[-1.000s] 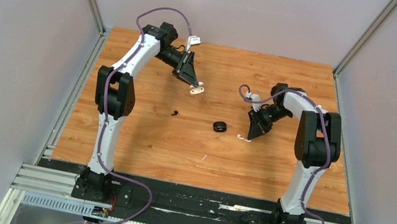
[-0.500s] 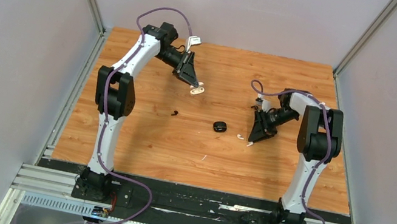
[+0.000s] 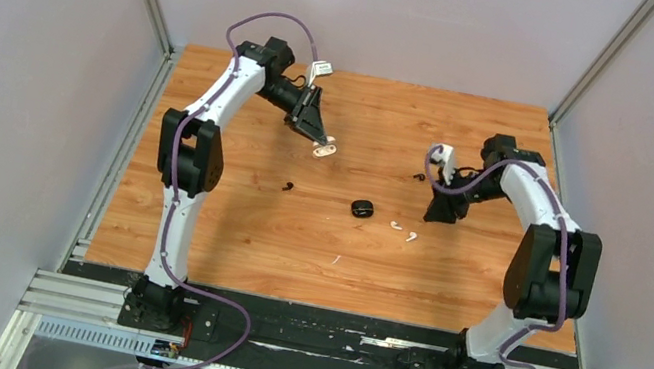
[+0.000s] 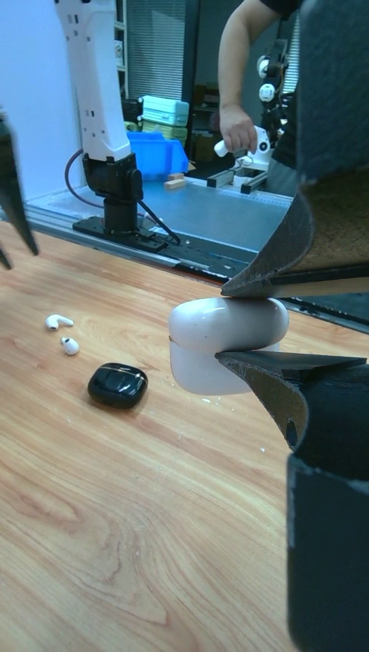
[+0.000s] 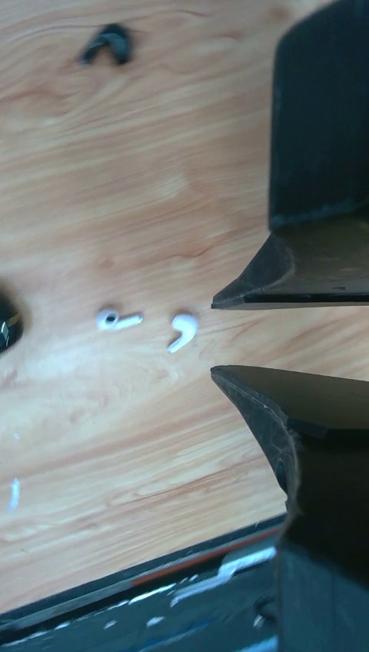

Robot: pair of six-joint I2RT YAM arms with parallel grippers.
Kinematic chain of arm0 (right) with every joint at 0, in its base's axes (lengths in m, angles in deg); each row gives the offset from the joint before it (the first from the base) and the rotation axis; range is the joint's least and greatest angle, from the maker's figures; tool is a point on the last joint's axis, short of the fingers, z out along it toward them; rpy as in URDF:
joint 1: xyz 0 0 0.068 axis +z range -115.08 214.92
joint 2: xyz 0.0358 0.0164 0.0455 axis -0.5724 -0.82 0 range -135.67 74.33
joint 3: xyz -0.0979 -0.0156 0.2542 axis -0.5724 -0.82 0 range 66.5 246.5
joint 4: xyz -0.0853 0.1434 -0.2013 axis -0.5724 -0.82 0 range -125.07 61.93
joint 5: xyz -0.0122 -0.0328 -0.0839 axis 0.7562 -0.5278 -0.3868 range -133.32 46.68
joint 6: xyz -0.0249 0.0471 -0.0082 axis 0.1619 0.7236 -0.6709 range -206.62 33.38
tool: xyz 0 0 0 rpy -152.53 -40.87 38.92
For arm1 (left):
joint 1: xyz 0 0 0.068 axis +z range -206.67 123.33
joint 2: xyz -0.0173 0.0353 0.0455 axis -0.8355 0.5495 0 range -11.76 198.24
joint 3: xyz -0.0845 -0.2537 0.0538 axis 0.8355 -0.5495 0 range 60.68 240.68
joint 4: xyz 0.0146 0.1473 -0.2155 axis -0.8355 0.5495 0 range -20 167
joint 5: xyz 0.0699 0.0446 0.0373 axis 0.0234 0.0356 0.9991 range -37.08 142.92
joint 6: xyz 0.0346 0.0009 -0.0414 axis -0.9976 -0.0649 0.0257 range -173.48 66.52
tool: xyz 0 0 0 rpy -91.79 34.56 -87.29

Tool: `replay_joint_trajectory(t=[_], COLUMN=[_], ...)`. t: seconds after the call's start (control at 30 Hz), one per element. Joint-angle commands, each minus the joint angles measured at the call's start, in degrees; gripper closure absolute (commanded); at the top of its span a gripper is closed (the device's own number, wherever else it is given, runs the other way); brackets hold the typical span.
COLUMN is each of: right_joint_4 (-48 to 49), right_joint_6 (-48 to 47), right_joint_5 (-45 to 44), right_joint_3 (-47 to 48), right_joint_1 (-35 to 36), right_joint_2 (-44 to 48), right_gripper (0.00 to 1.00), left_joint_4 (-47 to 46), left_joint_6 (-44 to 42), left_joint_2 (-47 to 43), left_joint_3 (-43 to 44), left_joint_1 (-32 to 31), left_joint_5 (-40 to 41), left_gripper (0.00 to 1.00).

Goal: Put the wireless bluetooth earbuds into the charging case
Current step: Adjust the left earbud at the center of the board.

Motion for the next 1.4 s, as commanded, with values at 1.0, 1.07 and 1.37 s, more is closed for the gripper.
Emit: replay_joint_trajectory(t=[1.0,1.07,1.37], right_joint_4=[2.7,2.36,-1.4], right_joint_6=[-63.92,-62.56,-48.93], right_joint_5=[-13.18,-13.65,-12.81], right_joint_3=[-9.8,-9.75,-3.39], right_joint_1=[12.27,12.29,12.64], right_joint_2=[-2.07,-2.64,-7.09], right_gripper=[0.65,0.67,0.88], left_joint_4=[2.58,2.59,2.56], left_joint_6=[-4.79,-4.75,-4.62], left_joint_2=[-5.29,-5.22,-4.84], left_joint_3=[-0.05,-0.05,-0.01], left_joint_1=[-0.22,-0.24,-0.24], left_joint_5=[2.05,2.01,1.76], left_gripper=[1.0,1.0,1.0])
